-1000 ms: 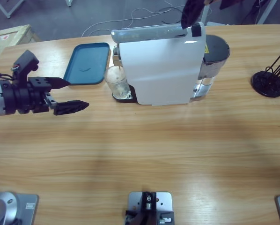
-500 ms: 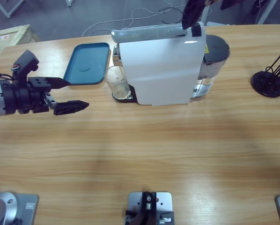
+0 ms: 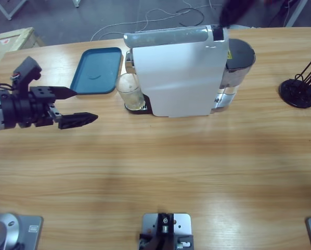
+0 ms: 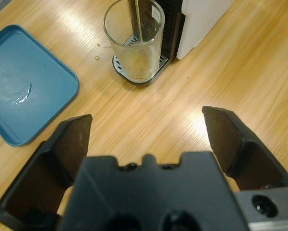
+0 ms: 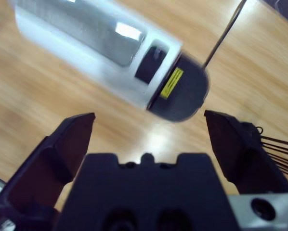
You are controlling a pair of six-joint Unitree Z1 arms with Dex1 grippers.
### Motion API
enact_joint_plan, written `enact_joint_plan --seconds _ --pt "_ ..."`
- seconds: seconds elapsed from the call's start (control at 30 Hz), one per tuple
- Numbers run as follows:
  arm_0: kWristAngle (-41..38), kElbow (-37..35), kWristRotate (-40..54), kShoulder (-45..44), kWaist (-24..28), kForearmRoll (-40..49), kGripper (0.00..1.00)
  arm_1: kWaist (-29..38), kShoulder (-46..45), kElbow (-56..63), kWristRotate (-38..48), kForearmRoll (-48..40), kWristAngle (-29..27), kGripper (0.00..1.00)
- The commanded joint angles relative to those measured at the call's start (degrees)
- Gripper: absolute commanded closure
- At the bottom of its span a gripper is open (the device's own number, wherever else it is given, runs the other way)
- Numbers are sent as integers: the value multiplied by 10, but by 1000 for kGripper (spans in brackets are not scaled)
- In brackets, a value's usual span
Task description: Pour coffee
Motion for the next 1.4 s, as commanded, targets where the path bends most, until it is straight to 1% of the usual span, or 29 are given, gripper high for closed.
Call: enact_joint_plan --seconds 0.03,0.13,0.23,0.4,0.47,0.63,1.03,1.27,1.4 --pt "7 25 1 -46 -5 41 13 40 -203 326 7 -147 -3 0" --pt "8 35 0 -63 -6 47 13 39 -252 436 10 -213 5 0" --pt "4 35 -1 -60 -6 47 13 39 -284 502 9 -264 13 0" --pt "4 32 -1 -66 -6 47 13 39 -307 540 -2 -275 11 0" --pt "4 32 -1 -70 -6 47 13 39 -319 558 -3 -278 19 0" --pt "3 27 -2 -63 -6 44 13 40 -343 569 -3 -288 26 0" --pt "1 28 -1 -62 -6 42 13 40 -334 568 -7 -291 26 0" --pt "1 31 -2 -65 -6 43 13 40 -335 564 -29 -286 24 0" --pt "1 32 -1 -68 -6 43 13 40 -365 579 -39 -301 24 0"
